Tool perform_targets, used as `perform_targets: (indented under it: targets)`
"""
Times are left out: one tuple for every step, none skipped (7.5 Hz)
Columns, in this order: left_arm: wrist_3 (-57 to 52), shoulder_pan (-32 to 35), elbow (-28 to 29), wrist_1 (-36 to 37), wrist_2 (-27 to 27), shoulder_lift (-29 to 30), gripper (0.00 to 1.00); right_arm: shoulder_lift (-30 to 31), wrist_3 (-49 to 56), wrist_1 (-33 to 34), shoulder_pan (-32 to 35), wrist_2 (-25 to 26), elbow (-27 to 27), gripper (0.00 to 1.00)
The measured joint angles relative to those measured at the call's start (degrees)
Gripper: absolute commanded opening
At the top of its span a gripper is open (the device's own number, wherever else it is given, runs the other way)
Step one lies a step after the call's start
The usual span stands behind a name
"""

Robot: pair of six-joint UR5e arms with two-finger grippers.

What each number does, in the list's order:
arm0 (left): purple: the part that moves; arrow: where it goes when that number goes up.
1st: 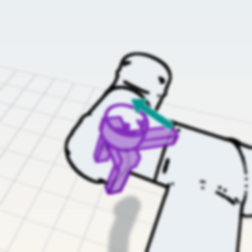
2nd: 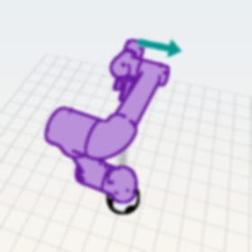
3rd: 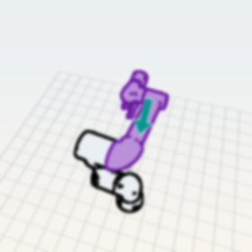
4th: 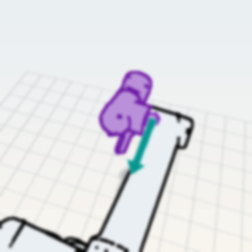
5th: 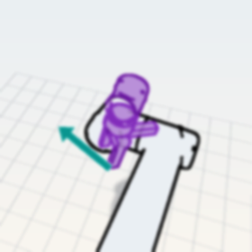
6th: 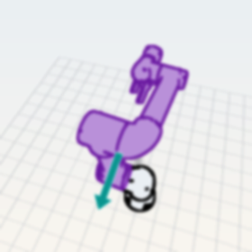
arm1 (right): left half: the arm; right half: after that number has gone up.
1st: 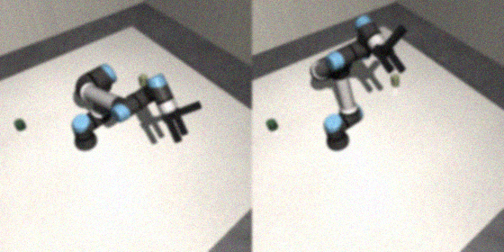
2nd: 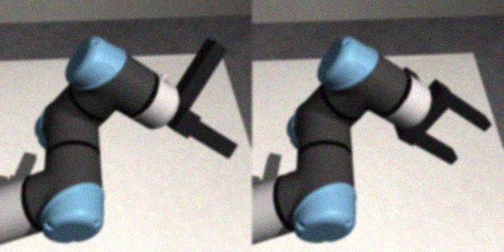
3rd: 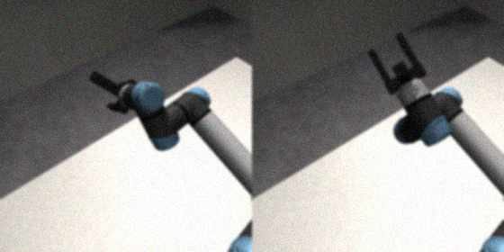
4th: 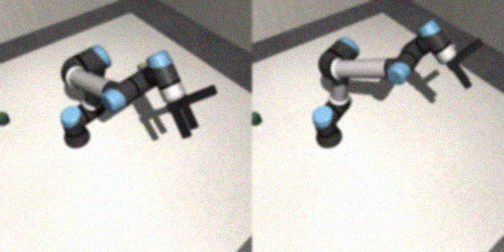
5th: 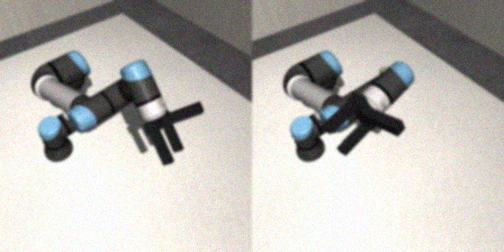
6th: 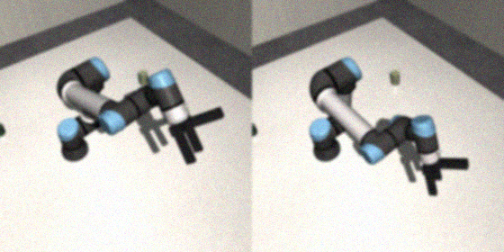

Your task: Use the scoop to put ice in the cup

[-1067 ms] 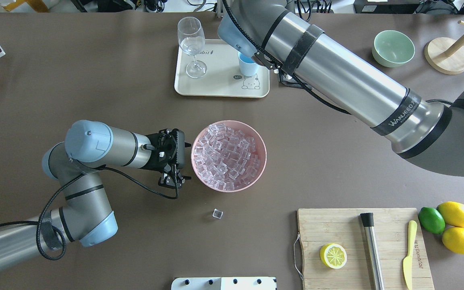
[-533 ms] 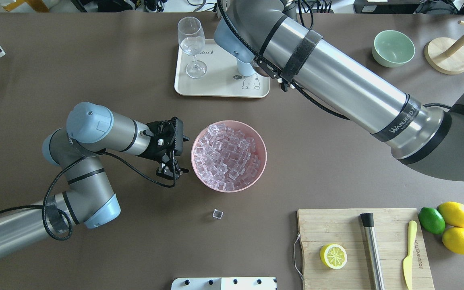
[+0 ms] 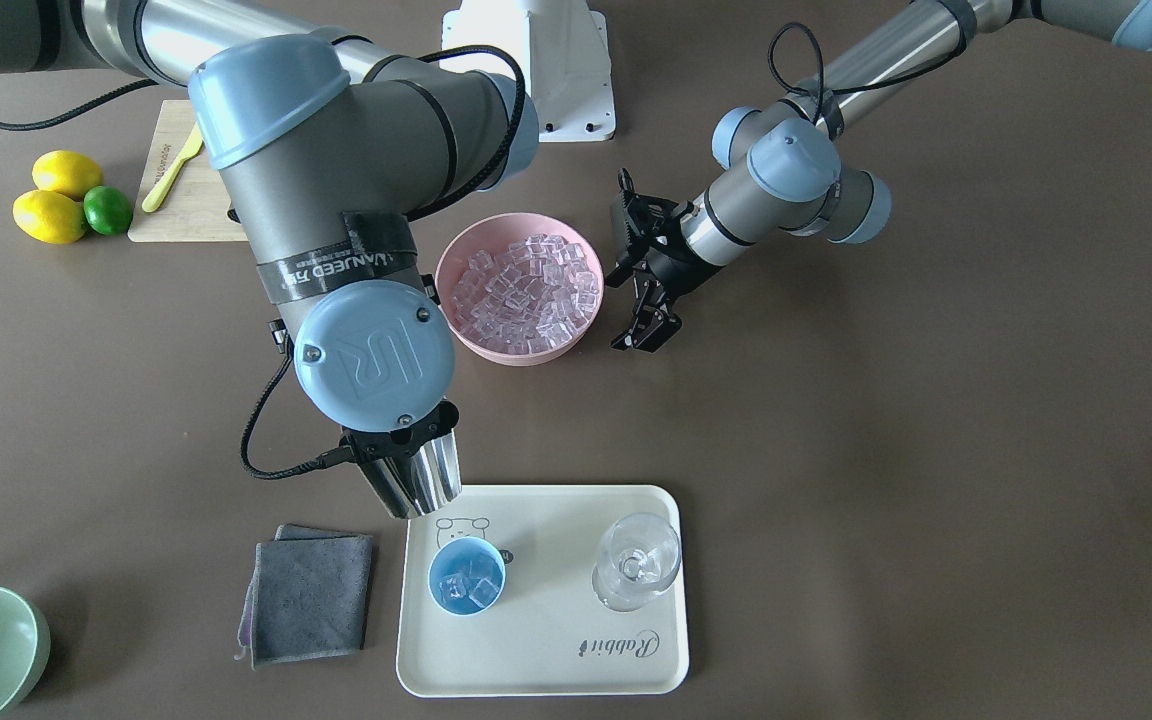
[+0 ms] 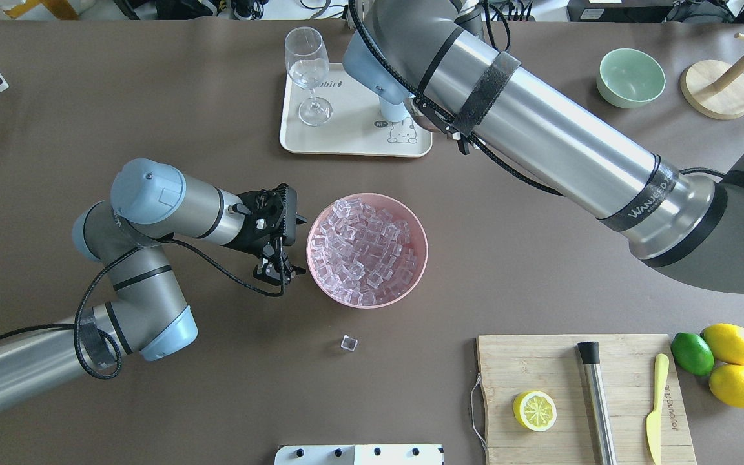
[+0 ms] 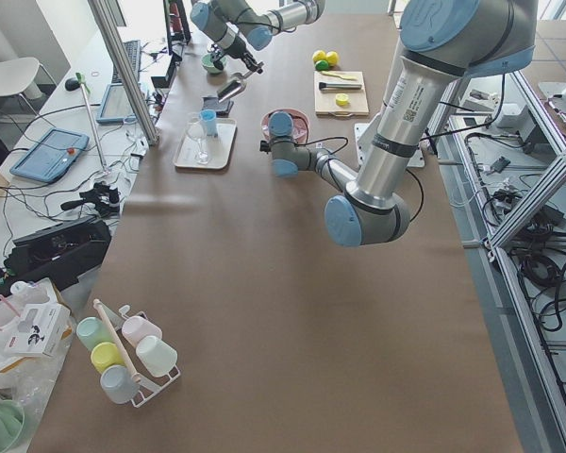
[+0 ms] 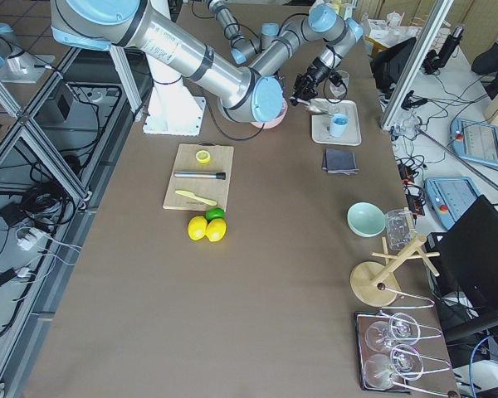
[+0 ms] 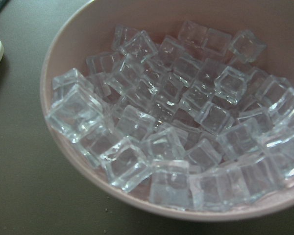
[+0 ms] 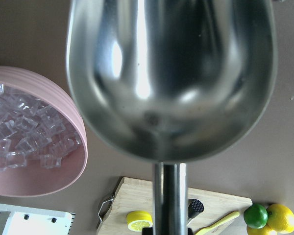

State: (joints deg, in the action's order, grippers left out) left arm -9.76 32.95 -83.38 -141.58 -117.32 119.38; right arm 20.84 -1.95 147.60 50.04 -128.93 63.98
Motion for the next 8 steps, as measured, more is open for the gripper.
perform_targets:
  targets:
    - [0.04,0.0,0.09,-0.14,0.03,0.03,0.98,-0.1,0.06,0.73,-0.02,0.0,0.38,0.0]
    - [0.08,0.01,0.16,-0.46,0.05,0.01,0.98,-0.19,0.09,1.25,-0.03,0.0,0.76,0.0]
    - [0.09,0.01,0.2,-0.75,0.07,-0.09,0.98,-0.18,0.1,1.53,-0.08,0.0,0.99,0.0]
    - [0.14,0.01,0.22,-0.9,0.11,-0.1,0.98,-0.14,0.1,1.66,-0.1,0.0,1.15,0.0]
    - [0.15,0.01,0.23,-0.95,0.14,-0.12,0.98,0.01,0.1,1.71,-0.1,0.0,1.36,0.0]
    - [0.1,0.01,0.23,-1.04,0.11,-0.16,0.98,0.5,0.03,1.77,-0.11,0.0,2.17,0.0]
    - [0.08,0.01,0.23,-1.42,0.09,-0.24,0.98,1.63,-0.33,1.92,-0.12,0.05,3.88,0.0]
    - [0.06,0.01,0.23,-1.82,0.12,-0.36,0.98,3.09,-0.72,2.0,-0.12,0.13,6.05,0.0]
